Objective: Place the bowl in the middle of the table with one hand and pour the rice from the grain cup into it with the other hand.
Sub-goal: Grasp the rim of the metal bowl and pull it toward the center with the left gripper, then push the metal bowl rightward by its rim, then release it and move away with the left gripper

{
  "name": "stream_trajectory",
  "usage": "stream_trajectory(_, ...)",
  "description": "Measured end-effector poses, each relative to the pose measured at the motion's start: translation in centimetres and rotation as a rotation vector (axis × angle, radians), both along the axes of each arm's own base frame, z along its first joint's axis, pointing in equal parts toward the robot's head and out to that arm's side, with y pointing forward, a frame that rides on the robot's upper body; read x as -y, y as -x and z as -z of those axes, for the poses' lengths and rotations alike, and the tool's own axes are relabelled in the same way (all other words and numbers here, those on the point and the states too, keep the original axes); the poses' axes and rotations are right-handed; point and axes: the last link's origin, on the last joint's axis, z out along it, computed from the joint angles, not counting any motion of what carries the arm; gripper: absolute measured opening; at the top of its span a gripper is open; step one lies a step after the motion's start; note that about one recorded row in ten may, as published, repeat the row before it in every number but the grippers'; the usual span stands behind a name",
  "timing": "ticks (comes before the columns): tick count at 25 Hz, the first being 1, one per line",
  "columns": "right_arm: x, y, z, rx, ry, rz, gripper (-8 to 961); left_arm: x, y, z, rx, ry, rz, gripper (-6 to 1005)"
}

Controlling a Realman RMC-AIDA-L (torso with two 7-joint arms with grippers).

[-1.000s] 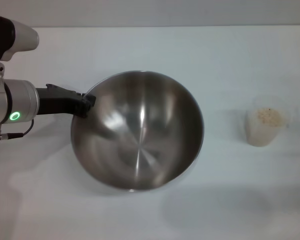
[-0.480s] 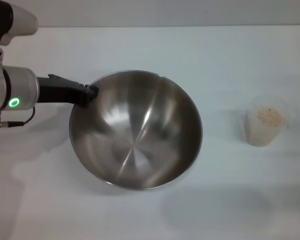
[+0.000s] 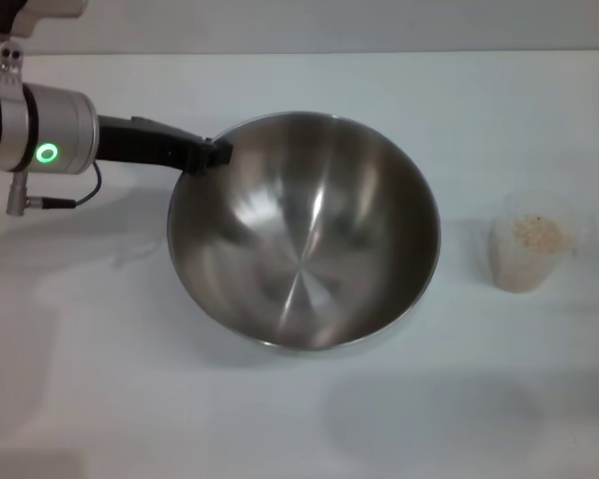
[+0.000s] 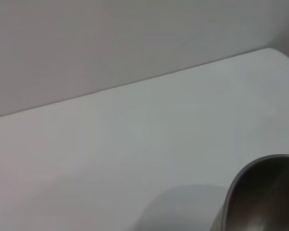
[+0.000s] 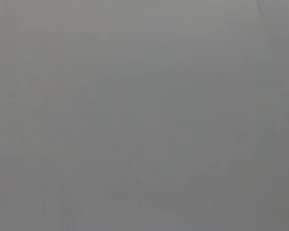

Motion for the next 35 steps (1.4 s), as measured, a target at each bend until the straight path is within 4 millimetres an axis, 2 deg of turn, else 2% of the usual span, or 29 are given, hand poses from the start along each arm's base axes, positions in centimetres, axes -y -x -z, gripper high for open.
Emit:
stream_trajectory(6, 0.1, 0.0, 0.1, -0.004, 0.0, 0.0, 831, -1.7, -0.8, 0.3, 0.009, -0.02, 0.024, 62)
stream_trajectory(13, 0.4, 0.1, 0.2, -0.003, 0.002, -0.003, 831, -3.2, -0.2, 1.1, -0.007, -0.073, 0.001, 83)
stream_trajectory(34, 0.2, 0.2, 0.2, 0.002, 0.008, -0.013, 829, -3.4, 1.0, 1.3, -0.001, -0.111, -0.04, 145)
stream_trajectory(35, 0.2, 0.2, 0.2, 0.003, 0.008, -0.013, 829, -3.4, 0.9, 1.2, 0.0, -0.114, -0.037, 182)
